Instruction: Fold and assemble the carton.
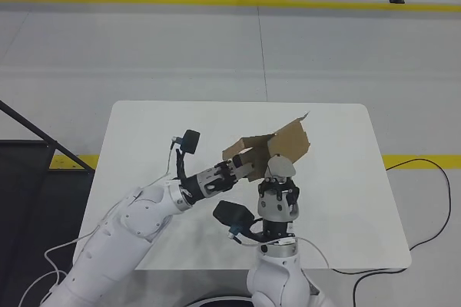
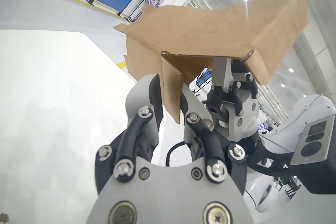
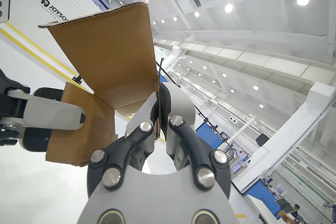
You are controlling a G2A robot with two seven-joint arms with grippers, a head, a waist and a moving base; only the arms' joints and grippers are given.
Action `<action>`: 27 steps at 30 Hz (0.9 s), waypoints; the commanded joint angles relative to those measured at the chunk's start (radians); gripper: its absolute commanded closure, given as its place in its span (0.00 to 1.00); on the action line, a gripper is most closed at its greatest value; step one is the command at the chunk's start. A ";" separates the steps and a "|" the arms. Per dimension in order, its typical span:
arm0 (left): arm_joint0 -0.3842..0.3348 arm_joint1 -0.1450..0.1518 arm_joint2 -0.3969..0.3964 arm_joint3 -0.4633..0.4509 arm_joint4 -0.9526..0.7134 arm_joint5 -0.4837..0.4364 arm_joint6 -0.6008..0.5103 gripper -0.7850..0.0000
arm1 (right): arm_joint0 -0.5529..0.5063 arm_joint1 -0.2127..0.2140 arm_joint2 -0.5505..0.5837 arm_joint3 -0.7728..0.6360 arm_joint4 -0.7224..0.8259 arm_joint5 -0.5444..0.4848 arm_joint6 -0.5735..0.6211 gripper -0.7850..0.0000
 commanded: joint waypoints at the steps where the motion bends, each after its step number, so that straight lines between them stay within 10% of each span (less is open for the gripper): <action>1: -0.001 -0.002 0.001 0.003 0.002 0.001 -0.001 1.00 | -0.004 -0.003 0.000 0.004 -0.023 -0.001 -0.005 1.00; 9: -0.006 -0.008 -0.003 0.016 0.002 -0.003 -0.002 1.00 | -0.016 -0.018 0.003 0.008 -0.056 0.001 -0.005 1.00; 12: -0.010 -0.010 -0.009 0.026 -0.005 -0.012 -0.009 1.00 | -0.019 -0.024 0.007 0.003 -0.055 -0.004 -0.005 0.59; 14: -0.014 -0.010 -0.015 0.033 -0.014 -0.019 -0.015 1.00 | -0.025 -0.026 0.009 -0.007 -0.042 -0.006 -0.013 0.00; 27: -0.033 0.000 -0.098 0.076 -0.106 -0.088 -0.111 1.00 | -0.202 0.016 0.129 -0.200 0.396 -0.066 -0.413 0.00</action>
